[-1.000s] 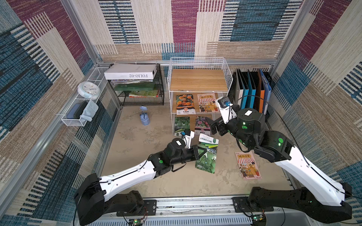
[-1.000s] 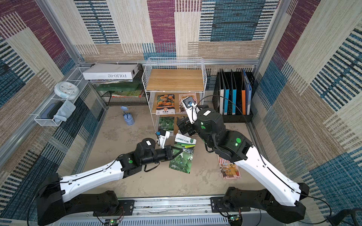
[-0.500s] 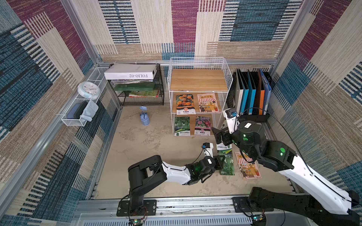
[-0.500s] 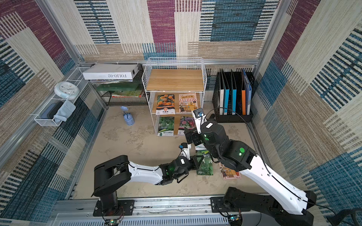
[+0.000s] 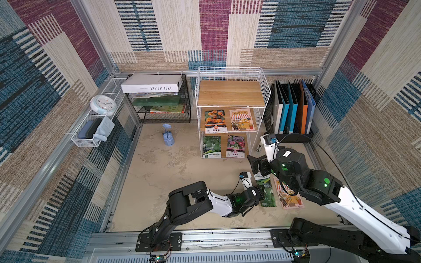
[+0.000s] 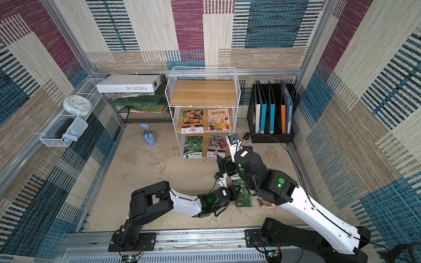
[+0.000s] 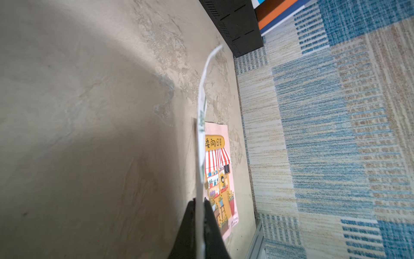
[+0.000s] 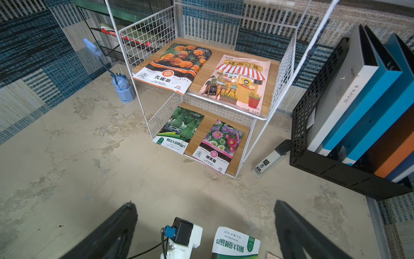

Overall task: Take the seed bag off the shelf
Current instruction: Place the seed packet at the center of the board.

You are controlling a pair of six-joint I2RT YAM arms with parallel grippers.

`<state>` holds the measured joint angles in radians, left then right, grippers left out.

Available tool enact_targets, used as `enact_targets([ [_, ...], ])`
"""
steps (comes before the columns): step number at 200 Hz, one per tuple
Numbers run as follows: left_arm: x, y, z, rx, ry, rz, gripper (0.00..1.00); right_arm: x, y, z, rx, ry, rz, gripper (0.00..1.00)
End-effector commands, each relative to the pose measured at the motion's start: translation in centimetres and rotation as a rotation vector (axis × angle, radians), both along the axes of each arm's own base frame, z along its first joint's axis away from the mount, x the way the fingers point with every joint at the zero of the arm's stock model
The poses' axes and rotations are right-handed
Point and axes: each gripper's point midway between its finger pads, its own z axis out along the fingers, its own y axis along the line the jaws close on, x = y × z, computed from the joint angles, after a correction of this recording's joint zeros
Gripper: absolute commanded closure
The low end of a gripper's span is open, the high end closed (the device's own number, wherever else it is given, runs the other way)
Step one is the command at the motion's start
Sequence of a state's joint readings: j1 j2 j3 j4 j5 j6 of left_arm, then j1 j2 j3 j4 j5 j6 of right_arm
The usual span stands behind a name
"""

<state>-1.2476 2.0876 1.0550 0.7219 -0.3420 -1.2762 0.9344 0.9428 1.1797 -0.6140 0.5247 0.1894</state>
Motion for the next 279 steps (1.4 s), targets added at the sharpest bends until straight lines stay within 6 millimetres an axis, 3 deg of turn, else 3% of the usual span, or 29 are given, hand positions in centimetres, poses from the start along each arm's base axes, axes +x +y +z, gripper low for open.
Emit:
enact_targets([
  [1,0.3,0.6,-1.2,0.045,0.022,0.034,1.0,0.1,0.1,0.5,0.03,-0.013,-0.003,0.0],
  [69,-0.1,-0.3,-4.0,0.103,0.081,0.011,1.0,-0.2,-0.4,-0.1,0.03,-0.008,-0.01,0.01],
  [99,-0.2,0.0,-4.3,0.16,0.094,0.01,1.0,-0.3,-0.6,0.0,0.033,-0.015,-0.012,0.0],
  [145,-0.7,-1.6,-4.6,0.252,0.121,-0.074,1.0,-0.3,-0.5,-0.2,0.033,-0.015,-0.007,0.01],
  [214,-0.5,-0.1,-5.8,0.291,0.168,-0.045,1.0,-0.5,-0.9,-0.1,0.038,-0.02,-0.012,0.0],
  [279,-0.4,0.1,-5.9,0.31,0.179,-0.042,0.49,-0.4,-0.8,-0.4,0.036,-0.015,-0.013,0.01],
])
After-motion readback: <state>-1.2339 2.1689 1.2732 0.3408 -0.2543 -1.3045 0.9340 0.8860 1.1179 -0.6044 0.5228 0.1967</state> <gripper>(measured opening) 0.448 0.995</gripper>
